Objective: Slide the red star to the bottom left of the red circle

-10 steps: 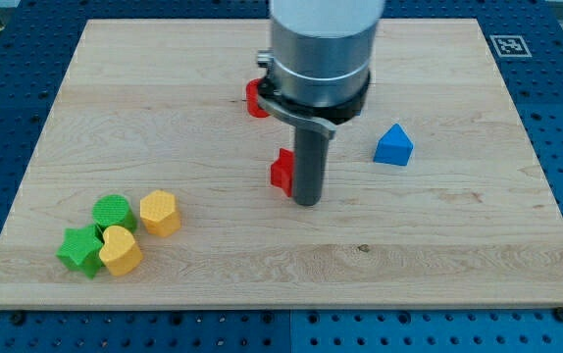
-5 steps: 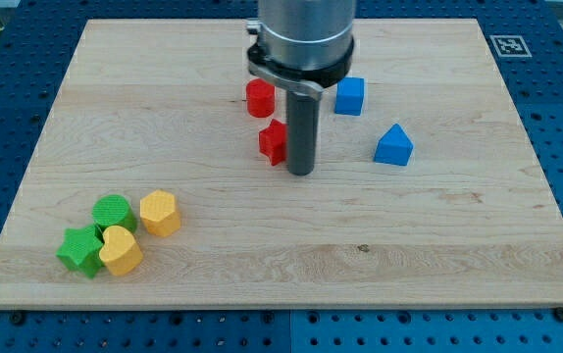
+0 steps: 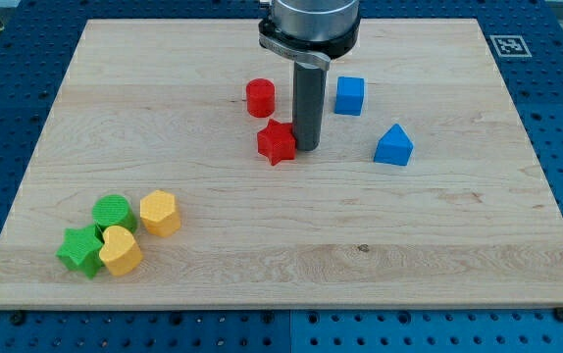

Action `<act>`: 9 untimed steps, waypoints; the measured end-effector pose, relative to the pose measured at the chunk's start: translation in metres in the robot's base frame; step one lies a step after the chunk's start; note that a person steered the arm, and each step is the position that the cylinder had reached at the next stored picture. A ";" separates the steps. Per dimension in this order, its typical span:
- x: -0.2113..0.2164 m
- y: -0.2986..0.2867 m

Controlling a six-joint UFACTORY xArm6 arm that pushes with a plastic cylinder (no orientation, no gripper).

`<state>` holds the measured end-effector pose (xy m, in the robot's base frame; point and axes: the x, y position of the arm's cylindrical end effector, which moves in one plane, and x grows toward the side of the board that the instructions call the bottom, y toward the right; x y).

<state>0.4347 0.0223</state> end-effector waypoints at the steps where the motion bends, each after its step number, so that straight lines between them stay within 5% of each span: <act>1: -0.007 -0.010; 7: -0.024 -0.064; 9: -0.029 0.043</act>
